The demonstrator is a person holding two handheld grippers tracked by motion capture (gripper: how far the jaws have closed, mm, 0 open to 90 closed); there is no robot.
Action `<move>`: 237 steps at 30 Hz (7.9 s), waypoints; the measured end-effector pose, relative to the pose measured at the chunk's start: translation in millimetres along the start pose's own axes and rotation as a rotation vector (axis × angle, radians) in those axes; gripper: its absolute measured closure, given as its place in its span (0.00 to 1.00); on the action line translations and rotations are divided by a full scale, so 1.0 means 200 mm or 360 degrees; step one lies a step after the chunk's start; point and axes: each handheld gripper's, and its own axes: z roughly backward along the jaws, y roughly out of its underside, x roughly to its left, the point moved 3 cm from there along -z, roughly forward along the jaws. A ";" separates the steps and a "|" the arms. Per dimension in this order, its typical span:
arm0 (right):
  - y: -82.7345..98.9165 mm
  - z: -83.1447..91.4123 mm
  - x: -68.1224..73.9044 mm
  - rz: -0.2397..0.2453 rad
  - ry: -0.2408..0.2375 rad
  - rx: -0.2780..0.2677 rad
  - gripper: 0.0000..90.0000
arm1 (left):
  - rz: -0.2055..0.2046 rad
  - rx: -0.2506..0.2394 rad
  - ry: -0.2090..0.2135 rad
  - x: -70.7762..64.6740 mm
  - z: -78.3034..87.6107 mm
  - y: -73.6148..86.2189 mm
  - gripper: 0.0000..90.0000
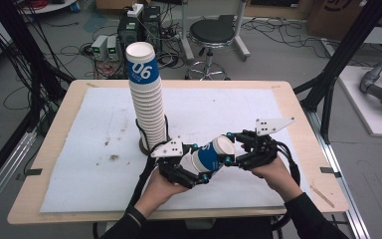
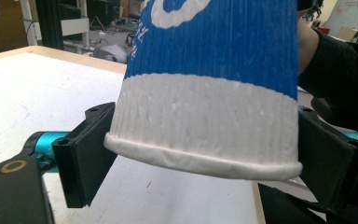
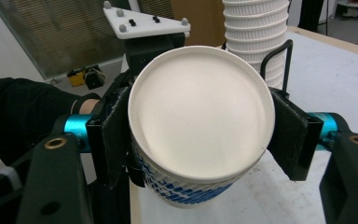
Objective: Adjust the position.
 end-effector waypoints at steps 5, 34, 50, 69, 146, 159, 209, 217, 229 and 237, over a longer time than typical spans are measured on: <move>0.00 0.00 0.00 -0.0010 -0.0002 -0.0013 0.34 | 0.0019 0.0008 0.0019 0.01 0.01 0.00 0.17; 0.03 0.01 0.01 0.0241 0.0156 0.0436 0.23 | -0.0267 0.0666 -0.0092 0.00 0.04 -0.07 0.22; 0.06 -0.03 0.00 0.0248 0.0018 0.0476 0.33 | -0.0272 0.0544 -0.0079 -0.02 0.04 -0.09 0.17; 0.03 0.02 -0.01 0.0137 -0.0074 0.0185 0.33 | 0.0003 0.0027 0.0061 0.01 0.10 -0.11 0.15; 0.10 -0.11 0.05 0.0553 0.0131 0.0839 0.32 | -0.0242 0.0410 0.0050 -0.04 0.08 -0.16 0.22; 0.05 -0.01 0.04 0.0430 0.0006 0.0531 0.33 | -0.0148 0.0042 0.0113 -0.04 0.13 -0.21 0.14; 0.11 -0.15 0.07 0.0483 0.0047 0.0643 0.33 | -0.0235 0.0253 0.0032 -0.09 0.12 -0.26 0.19; 0.09 -0.13 0.06 0.0421 -0.0008 0.0478 0.34 | -0.0077 0.0025 0.0079 -0.08 0.13 -0.27 0.16; 0.09 -0.14 0.06 0.0356 -0.0037 0.0358 0.33 | -0.0017 -0.0081 0.0118 -0.07 0.13 -0.26 0.17; 0.10 -0.15 0.07 0.0363 -0.0024 0.0344 0.34 | -0.0042 -0.0086 0.0117 -0.07 0.13 -0.26 0.22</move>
